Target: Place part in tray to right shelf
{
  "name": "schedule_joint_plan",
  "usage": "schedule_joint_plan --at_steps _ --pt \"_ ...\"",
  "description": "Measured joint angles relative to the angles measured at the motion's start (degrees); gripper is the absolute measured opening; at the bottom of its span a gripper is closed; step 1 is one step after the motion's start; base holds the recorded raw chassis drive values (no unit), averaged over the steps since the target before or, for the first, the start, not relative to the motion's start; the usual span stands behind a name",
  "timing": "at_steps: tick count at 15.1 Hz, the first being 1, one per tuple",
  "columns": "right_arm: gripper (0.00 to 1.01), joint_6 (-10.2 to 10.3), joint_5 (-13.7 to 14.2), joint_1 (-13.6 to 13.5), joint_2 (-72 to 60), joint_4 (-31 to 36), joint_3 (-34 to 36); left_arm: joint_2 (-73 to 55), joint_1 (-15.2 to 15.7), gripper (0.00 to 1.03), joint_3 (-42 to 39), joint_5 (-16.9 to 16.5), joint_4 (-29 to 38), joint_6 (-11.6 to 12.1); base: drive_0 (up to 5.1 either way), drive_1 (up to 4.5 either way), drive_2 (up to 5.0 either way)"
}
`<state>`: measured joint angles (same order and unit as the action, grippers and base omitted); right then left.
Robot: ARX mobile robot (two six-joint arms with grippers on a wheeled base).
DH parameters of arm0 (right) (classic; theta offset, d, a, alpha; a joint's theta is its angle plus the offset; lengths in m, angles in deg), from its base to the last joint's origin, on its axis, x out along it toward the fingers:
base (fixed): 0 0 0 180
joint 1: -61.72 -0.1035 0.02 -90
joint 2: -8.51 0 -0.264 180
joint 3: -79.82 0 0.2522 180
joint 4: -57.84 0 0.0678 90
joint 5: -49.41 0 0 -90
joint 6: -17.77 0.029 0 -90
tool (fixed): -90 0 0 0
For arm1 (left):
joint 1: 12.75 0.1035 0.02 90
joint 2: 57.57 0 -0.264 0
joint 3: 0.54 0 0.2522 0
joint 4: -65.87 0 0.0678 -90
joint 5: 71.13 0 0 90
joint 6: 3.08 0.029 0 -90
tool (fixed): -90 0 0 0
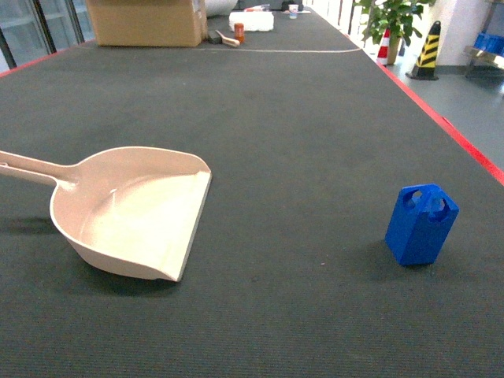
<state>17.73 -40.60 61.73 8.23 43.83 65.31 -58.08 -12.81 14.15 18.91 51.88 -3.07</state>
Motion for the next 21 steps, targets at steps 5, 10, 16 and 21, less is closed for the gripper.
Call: schedule_joint_plan --at_steps 5,10,16,21 --pt "0.98 0.0 0.0 0.0 0.0 0.0 0.0 0.0 0.0 0.98 0.0 0.0 0.0 0.0 0.0 0.0 0.0" --pt "0.98 0.0 0.0 0.0 0.0 0.0 0.0 0.0 0.0 0.98 0.0 0.0 0.0 0.0 0.0 0.0 0.0" --pt "0.98 0.0 0.0 0.0 0.0 0.0 0.0 0.0 0.0 0.98 0.0 0.0 0.0 0.0 0.0 0.0 0.0" --pt "0.98 0.0 0.0 0.0 0.0 0.0 0.0 0.0 0.0 0.98 0.0 0.0 0.0 0.0 0.0 0.0 0.0"
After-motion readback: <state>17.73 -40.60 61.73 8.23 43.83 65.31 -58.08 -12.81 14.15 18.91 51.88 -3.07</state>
